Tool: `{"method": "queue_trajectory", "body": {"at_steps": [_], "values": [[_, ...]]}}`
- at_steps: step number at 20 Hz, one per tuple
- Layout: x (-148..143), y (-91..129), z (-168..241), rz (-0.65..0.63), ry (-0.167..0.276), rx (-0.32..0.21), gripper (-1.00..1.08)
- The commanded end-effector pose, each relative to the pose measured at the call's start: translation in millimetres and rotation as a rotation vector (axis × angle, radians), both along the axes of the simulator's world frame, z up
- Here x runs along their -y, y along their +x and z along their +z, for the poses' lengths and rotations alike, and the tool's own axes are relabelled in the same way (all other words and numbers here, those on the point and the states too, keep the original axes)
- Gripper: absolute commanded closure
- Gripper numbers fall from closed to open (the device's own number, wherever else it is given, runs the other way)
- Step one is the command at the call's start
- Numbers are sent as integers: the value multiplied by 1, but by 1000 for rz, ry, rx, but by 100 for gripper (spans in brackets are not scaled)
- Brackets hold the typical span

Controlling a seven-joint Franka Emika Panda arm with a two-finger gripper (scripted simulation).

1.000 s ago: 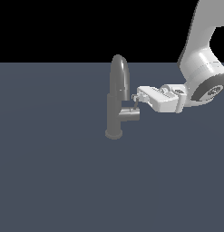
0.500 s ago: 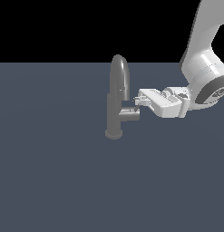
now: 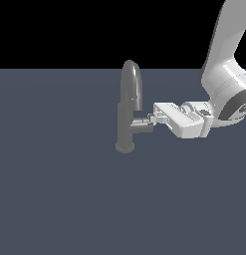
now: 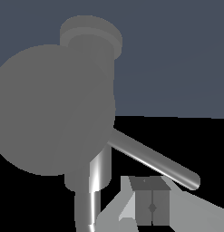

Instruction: Turn on the faucet by rotating a designated handle.

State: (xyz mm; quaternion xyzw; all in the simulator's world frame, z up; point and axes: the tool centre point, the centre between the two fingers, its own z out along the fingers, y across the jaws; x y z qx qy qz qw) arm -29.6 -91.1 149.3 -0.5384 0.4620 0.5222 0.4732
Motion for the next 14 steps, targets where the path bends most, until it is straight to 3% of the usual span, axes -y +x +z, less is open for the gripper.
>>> {"method": "queue_trajectory", "body": {"at_steps": [1,9,10,14], "values": [[2,-6,-18,-2,1,-12,108],[5,-22,-63,-3,3,-28,108],[2,-11,-39,6,7,8,108],[1,-6,-54,4,6,0,108]]}}
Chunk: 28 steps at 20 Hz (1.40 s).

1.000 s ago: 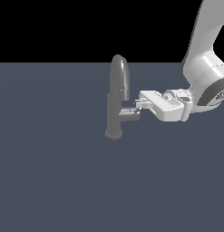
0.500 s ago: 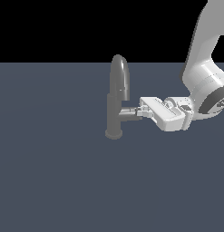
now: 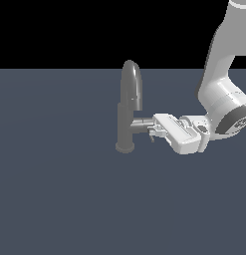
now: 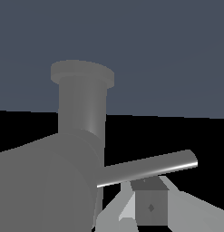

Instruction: Turn on the faucet by rotating a designated handle.

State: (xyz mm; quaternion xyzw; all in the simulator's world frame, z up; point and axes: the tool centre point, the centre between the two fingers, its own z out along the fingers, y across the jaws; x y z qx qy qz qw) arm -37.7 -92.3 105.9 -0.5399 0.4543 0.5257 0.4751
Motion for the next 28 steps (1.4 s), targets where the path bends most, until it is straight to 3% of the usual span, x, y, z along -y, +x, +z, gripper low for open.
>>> {"method": "queue_trajectory", "body": {"at_steps": [1,15,17,28], "values": [[0,3,-14,-7,-6,-9,108],[-1,18,-62,-14,-9,-34,108],[13,23,-43,-28,-19,-2,108],[4,46,-57,-22,-14,-17,108]]}}
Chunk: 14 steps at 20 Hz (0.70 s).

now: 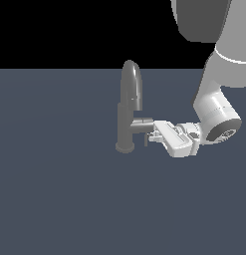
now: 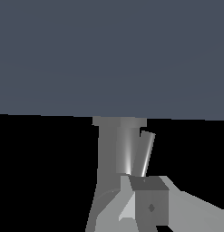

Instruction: Turn on the faucet by rotating a designated handle.

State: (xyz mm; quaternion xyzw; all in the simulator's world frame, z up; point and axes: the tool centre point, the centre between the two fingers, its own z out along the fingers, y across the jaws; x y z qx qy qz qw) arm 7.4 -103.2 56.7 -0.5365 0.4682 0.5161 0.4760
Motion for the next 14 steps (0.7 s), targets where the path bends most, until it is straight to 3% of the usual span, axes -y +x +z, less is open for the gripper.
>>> {"method": "queue_trajectory", "body": {"at_steps": [1,14], "values": [[-8,3,-9,7,6,-13,108],[-17,26,-23,13,10,-28,108]]}}
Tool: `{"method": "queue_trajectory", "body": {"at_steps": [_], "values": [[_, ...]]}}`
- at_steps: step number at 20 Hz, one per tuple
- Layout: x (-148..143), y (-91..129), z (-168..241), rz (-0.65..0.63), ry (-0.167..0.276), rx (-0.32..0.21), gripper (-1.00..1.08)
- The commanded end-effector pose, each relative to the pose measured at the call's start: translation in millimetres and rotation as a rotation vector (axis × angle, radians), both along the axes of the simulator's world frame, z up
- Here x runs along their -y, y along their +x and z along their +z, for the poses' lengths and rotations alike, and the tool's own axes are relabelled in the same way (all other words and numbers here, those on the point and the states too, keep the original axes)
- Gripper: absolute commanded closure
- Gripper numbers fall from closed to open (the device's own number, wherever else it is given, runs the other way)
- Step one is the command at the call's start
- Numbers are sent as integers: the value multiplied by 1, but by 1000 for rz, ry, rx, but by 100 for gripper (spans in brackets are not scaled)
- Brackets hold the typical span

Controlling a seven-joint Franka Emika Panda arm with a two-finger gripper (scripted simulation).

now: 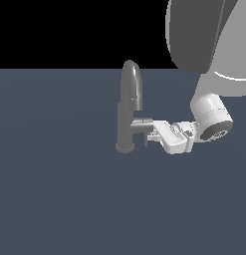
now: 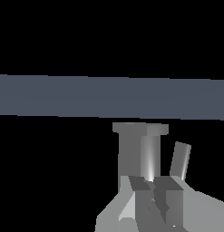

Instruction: Turn on the faucet by rotating a designated handle.

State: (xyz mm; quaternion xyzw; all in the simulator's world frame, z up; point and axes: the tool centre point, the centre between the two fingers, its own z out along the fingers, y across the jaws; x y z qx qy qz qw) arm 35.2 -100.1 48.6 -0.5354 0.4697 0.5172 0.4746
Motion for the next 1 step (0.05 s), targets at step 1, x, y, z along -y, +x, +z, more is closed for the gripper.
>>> {"method": "queue_trajectory", "body": {"at_steps": [1], "values": [[-14,-2,-14,13,11,-23,108]]}}
